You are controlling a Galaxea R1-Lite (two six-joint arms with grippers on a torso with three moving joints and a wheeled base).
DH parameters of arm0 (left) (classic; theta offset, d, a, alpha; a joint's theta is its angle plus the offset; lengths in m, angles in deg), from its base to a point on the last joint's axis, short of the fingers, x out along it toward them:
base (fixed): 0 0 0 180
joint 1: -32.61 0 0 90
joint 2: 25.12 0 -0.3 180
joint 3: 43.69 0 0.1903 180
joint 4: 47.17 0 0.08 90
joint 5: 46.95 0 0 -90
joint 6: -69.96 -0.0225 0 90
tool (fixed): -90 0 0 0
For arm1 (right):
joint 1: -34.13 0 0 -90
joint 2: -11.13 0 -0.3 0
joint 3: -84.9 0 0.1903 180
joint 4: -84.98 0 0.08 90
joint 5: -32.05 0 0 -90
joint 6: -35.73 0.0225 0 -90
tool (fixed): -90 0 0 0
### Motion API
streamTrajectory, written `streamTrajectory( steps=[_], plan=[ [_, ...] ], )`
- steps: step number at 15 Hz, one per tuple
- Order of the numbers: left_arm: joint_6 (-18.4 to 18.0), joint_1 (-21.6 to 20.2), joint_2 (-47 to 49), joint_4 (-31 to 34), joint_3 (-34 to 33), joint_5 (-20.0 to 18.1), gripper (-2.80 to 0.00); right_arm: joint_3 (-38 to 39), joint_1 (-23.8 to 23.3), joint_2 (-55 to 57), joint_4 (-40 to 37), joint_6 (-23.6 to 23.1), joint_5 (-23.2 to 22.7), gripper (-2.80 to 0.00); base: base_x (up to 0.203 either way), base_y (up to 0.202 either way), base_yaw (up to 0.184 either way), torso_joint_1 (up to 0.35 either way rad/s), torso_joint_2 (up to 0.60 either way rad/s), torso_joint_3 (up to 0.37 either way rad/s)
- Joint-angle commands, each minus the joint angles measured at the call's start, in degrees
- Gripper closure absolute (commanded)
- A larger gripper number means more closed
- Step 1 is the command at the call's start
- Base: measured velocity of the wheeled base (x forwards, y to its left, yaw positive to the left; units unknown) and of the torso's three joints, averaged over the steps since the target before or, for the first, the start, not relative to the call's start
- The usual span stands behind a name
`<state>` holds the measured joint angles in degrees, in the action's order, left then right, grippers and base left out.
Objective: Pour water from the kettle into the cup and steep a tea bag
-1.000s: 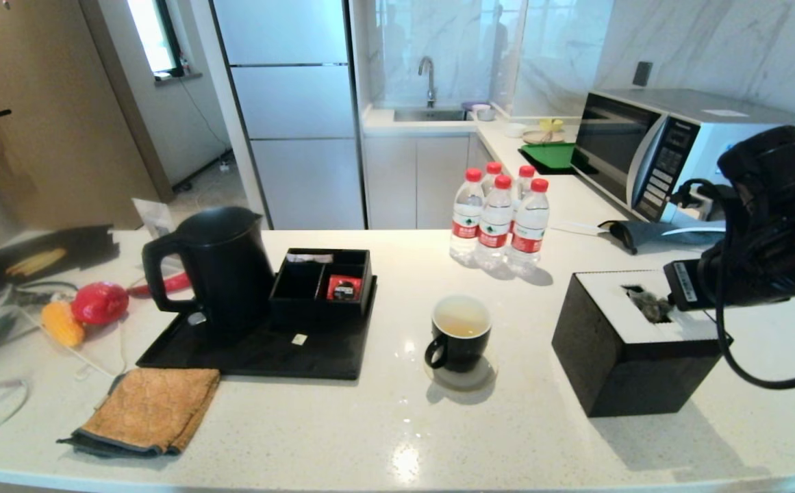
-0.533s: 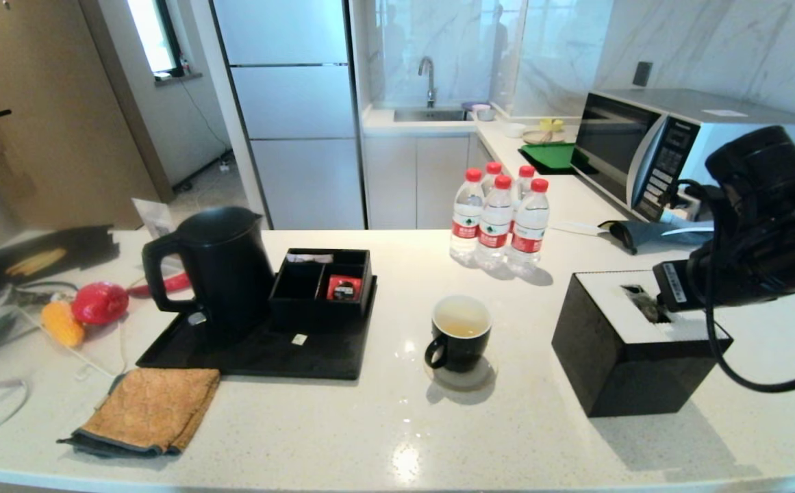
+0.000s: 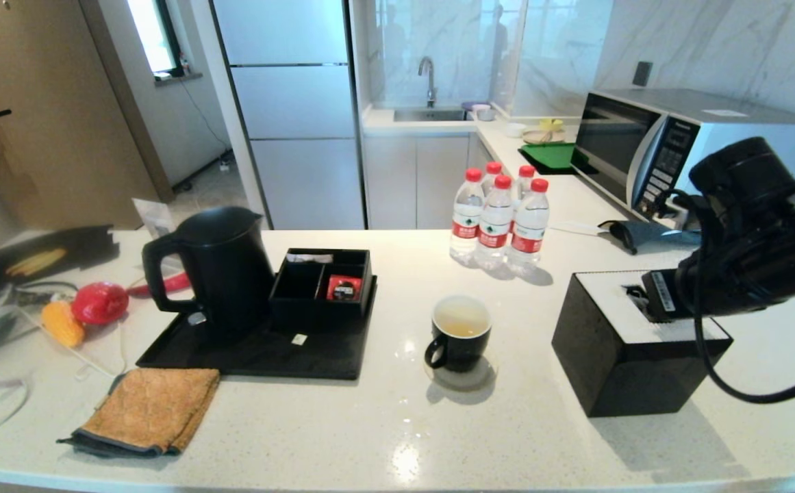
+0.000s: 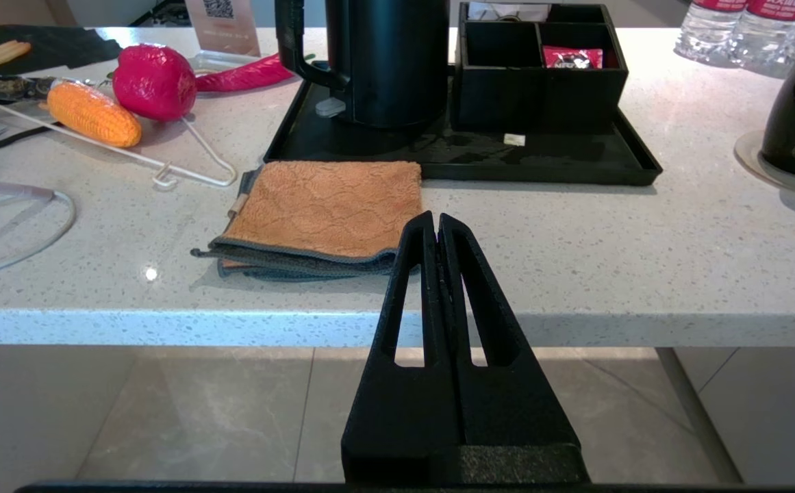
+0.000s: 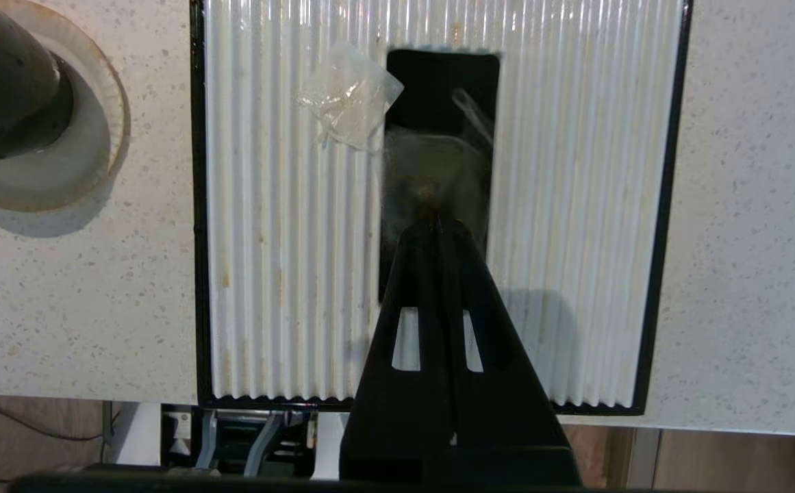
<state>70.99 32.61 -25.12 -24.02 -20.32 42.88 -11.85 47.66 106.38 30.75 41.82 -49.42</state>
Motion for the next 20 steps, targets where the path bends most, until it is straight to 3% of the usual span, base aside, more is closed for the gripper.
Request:
streamTrajectory(
  steps=[1,10,20],
  plan=[
    [0.0,0.0,0.1,0.0,0.0,0.0,0.00,0.2,0.1,0.5,-0.2,0.2,0.1,0.00,0.000,0.000,0.000,0.000,0.00,0.000],
    [0.0,0.0,0.0,0.0,0.0,0.0,0.00,-1.0,0.0,-3.1,2.4,0.0,0.2,0.00,0.000,0.000,0.000,0.000,0.00,0.000],
    [0.0,0.0,0.0,0.0,0.0,0.0,0.00,6.4,0.2,-25.9,2.5,-0.5,0.2,0.00,0.000,0.000,0.000,0.000,0.00,0.000]
  ],
)
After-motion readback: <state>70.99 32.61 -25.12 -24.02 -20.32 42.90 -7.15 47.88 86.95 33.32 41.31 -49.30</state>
